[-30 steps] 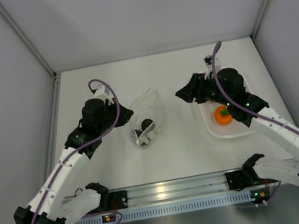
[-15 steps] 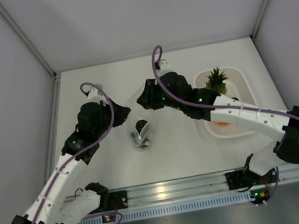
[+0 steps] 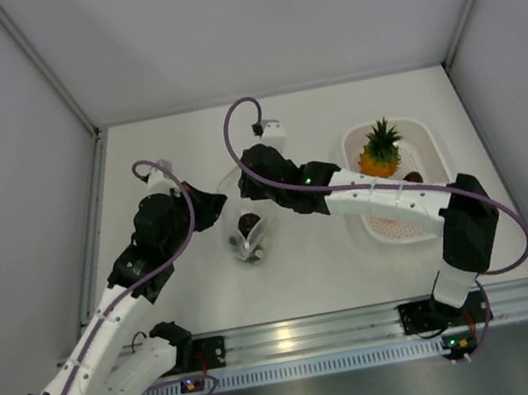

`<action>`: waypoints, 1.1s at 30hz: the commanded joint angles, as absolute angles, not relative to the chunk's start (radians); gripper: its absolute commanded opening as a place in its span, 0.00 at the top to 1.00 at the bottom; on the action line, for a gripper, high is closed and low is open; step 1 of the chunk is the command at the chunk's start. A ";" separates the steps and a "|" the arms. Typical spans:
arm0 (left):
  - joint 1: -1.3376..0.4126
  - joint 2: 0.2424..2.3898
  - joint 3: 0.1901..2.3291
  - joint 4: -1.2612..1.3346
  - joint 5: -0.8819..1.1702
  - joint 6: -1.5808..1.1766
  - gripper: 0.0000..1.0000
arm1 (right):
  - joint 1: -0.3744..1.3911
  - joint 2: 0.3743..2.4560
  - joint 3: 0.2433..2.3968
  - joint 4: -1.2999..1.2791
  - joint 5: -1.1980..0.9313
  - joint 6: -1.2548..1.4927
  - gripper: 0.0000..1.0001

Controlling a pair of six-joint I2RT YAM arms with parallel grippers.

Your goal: Open the zip-top bag and remove the fake food

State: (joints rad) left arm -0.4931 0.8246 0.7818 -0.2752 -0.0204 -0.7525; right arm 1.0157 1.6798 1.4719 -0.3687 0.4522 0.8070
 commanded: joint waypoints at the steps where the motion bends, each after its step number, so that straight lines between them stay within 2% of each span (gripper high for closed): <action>1: -0.497 0.815 0.765 -0.193 -0.026 -0.775 1.00 | 1.043 1.719 1.548 -0.354 0.526 0.870 0.69; 7: -0.499 0.802 0.726 -0.158 -0.008 -0.804 1.00 | 1.061 1.833 1.666 -0.387 0.541 0.877 0.69; 19: -0.499 0.730 0.670 -0.158 -0.095 -0.824 1.00 | 1.097 1.918 1.663 -0.414 0.637 0.888 0.69; 23: -0.499 0.742 0.672 -0.160 -0.092 -0.836 1.00 | 1.098 1.901 1.658 -0.394 0.670 0.870 0.68; 29: -0.499 0.721 0.675 -0.158 -0.106 -0.857 1.00 | 1.101 1.965 1.671 -0.338 0.612 0.881 0.68; 33: -0.497 0.703 0.675 -0.161 -0.115 -0.844 1.00 | 1.115 1.976 1.603 -0.230 0.629 0.850 0.69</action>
State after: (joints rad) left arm -0.4938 0.7307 0.6712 -0.2237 -0.0956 -0.8433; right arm 1.0843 1.9606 1.6207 -0.3401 0.6155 0.8776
